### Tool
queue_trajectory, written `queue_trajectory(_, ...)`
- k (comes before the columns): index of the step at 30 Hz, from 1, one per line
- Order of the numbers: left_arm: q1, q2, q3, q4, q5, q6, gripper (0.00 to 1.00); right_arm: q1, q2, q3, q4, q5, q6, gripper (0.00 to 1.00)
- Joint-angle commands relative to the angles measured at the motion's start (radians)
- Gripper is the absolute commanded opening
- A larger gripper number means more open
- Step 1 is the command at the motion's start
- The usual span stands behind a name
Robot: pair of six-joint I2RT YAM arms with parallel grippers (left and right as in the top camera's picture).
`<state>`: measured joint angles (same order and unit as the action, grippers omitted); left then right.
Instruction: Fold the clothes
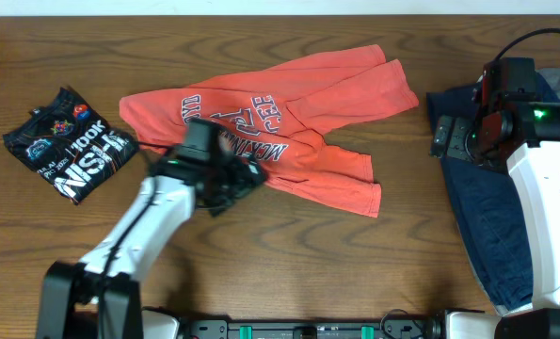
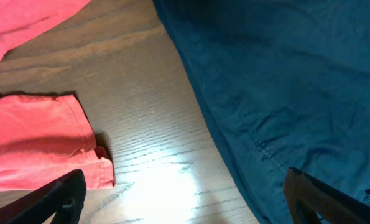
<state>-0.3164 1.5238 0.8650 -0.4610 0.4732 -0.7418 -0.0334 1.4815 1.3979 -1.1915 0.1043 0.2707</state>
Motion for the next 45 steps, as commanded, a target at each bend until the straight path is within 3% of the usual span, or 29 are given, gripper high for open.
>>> queue_trajectory(1, -0.095, 0.062, -0.015, 0.060, 0.005, -0.142, 0.98, -0.006, -0.009, 0.010, -0.006, -0.004, 0.002, 0.99)
queue_trajectory(9, -0.267, 0.234, -0.015, 0.293, 0.005, -0.398, 1.00, -0.006, -0.009, 0.010, -0.010, -0.004, 0.002, 0.99)
queue_trajectory(15, -0.337, 0.336, -0.015, 0.468, -0.063, -0.449, 0.94, -0.006, -0.009, 0.010, -0.014, -0.004, 0.002, 0.99)
queue_trajectory(18, -0.348, 0.363, -0.015, 0.478, -0.101, -0.449, 0.82, -0.006, -0.009, 0.010, -0.014, -0.004, 0.002, 0.99)
queue_trajectory(22, -0.348, 0.367, -0.015, 0.412, -0.172, -0.444, 0.54, -0.006, -0.009, 0.010, -0.017, -0.004, 0.002, 0.99)
queue_trajectory(25, -0.346, 0.367, -0.016, 0.367, -0.230, -0.414, 0.38, -0.006, -0.009, 0.010, -0.017, -0.004, 0.002, 0.99)
queue_trajectory(27, -0.346, 0.367, -0.016, 0.344, -0.260, -0.397, 0.33, -0.006, -0.009, 0.010, -0.017, -0.004, 0.002, 0.99)
queue_trajectory(31, -0.345, 0.367, -0.016, 0.344, -0.281, -0.373, 0.33, -0.006, -0.009, 0.010, -0.018, -0.004, 0.002, 0.99)
queue_trajectory(33, -0.345, 0.367, -0.016, 0.349, -0.281, -0.374, 0.43, -0.006, -0.009, 0.010, -0.018, -0.004, 0.002, 0.99)
queue_trajectory(38, -0.347, 0.368, -0.016, 0.364, -0.344, -0.394, 0.48, -0.006, -0.009, 0.010, -0.025, -0.004, 0.002, 0.99)
queue_trajectory(45, -0.348, 0.369, -0.016, 0.384, -0.406, -0.393, 0.48, -0.006, -0.009, 0.010, -0.032, -0.004, 0.002, 0.99)
